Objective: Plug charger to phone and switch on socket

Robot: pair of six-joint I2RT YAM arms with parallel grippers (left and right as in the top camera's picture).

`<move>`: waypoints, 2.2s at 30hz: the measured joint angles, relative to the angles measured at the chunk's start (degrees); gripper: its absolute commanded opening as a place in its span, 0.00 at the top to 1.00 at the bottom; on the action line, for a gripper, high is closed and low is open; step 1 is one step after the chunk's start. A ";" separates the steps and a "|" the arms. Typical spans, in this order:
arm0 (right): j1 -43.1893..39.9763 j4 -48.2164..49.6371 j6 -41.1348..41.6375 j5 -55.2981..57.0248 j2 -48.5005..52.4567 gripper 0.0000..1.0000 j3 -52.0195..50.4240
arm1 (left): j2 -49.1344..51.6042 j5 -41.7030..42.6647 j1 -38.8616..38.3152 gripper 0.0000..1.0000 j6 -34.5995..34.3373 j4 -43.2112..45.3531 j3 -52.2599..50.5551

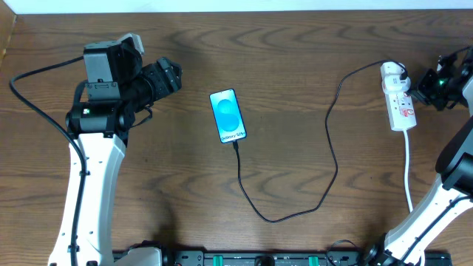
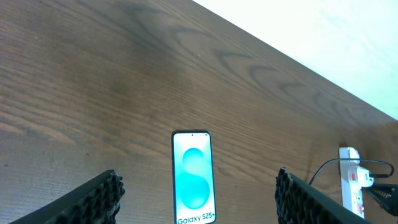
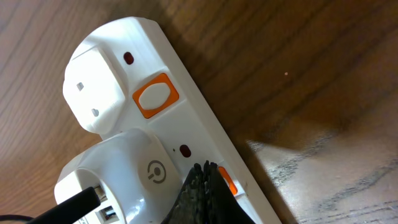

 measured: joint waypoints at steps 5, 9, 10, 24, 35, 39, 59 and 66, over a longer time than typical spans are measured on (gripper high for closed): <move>0.02 -0.22 0.02 -0.02 0.00 0.99 0.07 | 0.00 0.00 0.00 0.20 0.00 0.00 0.00; 0.17 -0.42 0.02 0.22 0.00 0.99 0.17 | 0.00 0.00 0.00 0.20 0.00 0.00 0.00; 0.24 -0.50 0.02 0.35 0.00 0.99 0.24 | 0.00 0.00 0.00 0.20 0.00 0.00 0.00; 1.60 -1.64 3.54 3.93 -0.20 0.99 0.83 | 0.00 0.00 0.00 0.20 0.00 0.00 0.00; 2.01 -1.99 6.60 5.14 -0.57 0.99 0.50 | 0.00 0.00 0.00 0.20 0.00 0.00 0.00; 2.38 -4.85 7.17 4.20 -1.22 0.99 0.04 | 0.00 -0.02 0.00 0.20 0.00 0.00 0.00; 4.39 -4.83 9.31 -3.67 -1.79 0.99 -3.50 | 0.00 0.00 0.00 0.20 0.00 0.00 0.00; 0.20 -4.52 8.15 2.45 -8.13 0.99 -3.48 | 0.00 0.00 0.00 0.20 0.00 0.00 0.00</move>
